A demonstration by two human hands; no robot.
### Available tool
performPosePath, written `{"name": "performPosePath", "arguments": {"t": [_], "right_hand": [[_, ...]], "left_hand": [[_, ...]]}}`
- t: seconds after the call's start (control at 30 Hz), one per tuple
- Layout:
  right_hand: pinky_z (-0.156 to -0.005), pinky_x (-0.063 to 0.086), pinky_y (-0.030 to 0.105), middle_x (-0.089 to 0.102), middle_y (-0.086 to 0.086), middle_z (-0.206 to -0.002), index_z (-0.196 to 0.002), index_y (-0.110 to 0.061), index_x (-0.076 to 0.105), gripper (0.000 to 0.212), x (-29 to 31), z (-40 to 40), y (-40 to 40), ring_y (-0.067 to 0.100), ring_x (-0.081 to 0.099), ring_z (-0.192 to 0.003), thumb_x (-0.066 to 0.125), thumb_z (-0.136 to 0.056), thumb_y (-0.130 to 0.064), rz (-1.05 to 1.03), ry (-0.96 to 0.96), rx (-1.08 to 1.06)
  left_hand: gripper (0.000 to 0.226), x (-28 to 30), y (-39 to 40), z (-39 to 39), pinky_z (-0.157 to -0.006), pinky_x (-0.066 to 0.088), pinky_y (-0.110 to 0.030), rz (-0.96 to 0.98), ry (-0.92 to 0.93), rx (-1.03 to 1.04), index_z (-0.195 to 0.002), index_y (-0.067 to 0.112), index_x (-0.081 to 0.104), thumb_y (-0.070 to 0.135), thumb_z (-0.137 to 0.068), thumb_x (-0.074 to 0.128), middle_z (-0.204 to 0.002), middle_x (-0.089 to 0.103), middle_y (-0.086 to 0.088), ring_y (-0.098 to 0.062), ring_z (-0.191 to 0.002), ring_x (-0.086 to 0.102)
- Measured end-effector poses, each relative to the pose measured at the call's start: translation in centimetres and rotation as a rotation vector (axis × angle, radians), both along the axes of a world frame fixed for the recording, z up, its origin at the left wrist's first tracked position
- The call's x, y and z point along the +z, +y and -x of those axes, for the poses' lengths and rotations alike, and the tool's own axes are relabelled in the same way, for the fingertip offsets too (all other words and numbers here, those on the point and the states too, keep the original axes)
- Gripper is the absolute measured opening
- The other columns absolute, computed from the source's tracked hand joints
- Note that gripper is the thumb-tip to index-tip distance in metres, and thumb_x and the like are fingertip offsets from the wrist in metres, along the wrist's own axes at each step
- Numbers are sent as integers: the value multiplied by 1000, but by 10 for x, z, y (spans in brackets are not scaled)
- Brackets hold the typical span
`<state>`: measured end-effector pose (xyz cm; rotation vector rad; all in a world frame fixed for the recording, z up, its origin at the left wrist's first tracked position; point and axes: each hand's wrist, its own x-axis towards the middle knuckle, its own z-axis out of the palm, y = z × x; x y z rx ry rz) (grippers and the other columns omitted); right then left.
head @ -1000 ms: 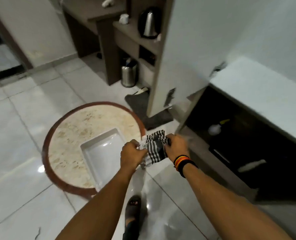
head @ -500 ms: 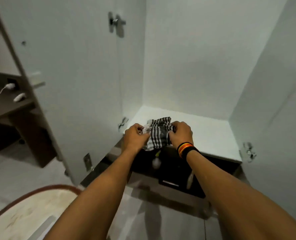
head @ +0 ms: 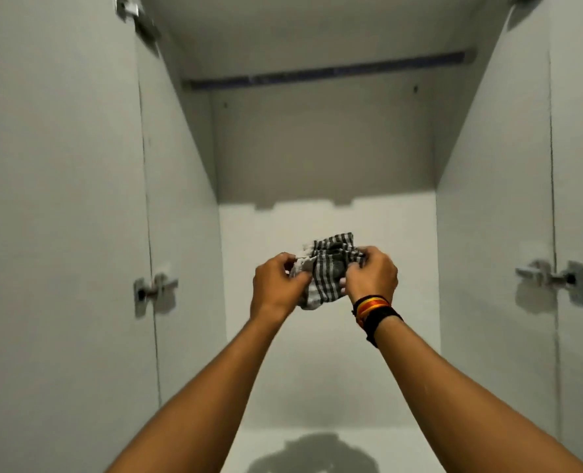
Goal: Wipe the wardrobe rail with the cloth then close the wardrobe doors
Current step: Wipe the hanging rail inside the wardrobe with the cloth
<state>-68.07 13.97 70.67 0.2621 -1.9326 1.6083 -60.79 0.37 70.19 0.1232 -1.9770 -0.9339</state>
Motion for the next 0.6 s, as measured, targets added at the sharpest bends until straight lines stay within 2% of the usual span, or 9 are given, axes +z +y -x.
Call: {"name": "performPosePath", "arguments": {"t": [0.1, 0.17, 0.27, 0.37, 0.43, 0.47, 0.53, 0.6], "right_hand": [[-94, 50, 36, 63, 11, -116, -111, -13, 66, 30, 78, 18, -14, 33, 65, -102, 56, -85, -2, 170, 259, -123], [-94, 49, 33, 59, 8, -124, -119, -14, 62, 35, 126, 25, -21, 27, 63, -106, 58, -85, -7, 240, 436, -131], [-96, 47, 22, 51, 7, -137, -134, -13, 55, 51, 183, 42, -25, 22, 61, -114, 66, -84, -12, 237, 625, -118], [-100, 37, 10, 46, 12, -144, -144, -6, 48, 65, 231, 67, -23, 23, 57, -125, 64, -81, -3, 185, 801, -181], [-105, 29, 5, 44, 17, -145, -146, -2, 46, 67, 260, 85, -15, 26, 51, -135, 58, -80, 4, 174, 907, -248], [-107, 27, 4, 43, 18, -146, -146, -1, 45, 68, 272, 94, -10, 27, 49, -137, 54, -79, 6, 167, 939, -274], [-108, 27, 7, 42, 18, -149, -148, -1, 43, 72, 298, 118, 0, 27, 49, -137, 49, -77, 10, 117, 982, -321], [-112, 30, 14, 39, 17, -152, -150, -3, 40, 74, 324, 143, 12, 27, 51, -136, 47, -78, 12, 43, 1005, -367]], "left_hand": [[25, 72, -2, 33, -78, 62, -40, 6, 155, -64, -101, 18, 78, 30, -79, 78, -89, 78, 3, -15, -83, 73], [22, 116, 0, 55, -75, 63, -40, 5, 244, -138, -97, 17, 77, 31, -79, 79, -85, 78, 3, -14, -80, 74], [17, 171, 10, 82, -72, 63, -41, 24, 331, -241, -87, 13, 74, 27, -78, 77, -77, 77, 1, -16, -75, 75], [10, 214, 17, 113, -67, 59, -33, 106, 404, -321, -76, 16, 70, 24, -81, 74, -65, 71, 6, -8, -64, 66], [12, 236, 18, 127, -81, 61, -35, 184, 384, -371, -92, 18, 76, 27, -85, 72, -86, 78, 3, -10, -84, 72], [26, 244, 17, 132, -91, 59, -36, 231, 371, -338, -107, 16, 76, 31, -87, 71, -103, 79, 0, -13, -99, 73], [49, 261, 6, 146, -106, 51, -35, 332, 354, -178, -135, 16, 65, 38, -91, 66, -133, 69, -3, -16, -122, 64], [63, 282, -10, 158, -120, 35, -37, 476, 308, 52, -152, 14, 45, 39, -96, 56, -157, 47, -7, -21, -144, 45]]}}
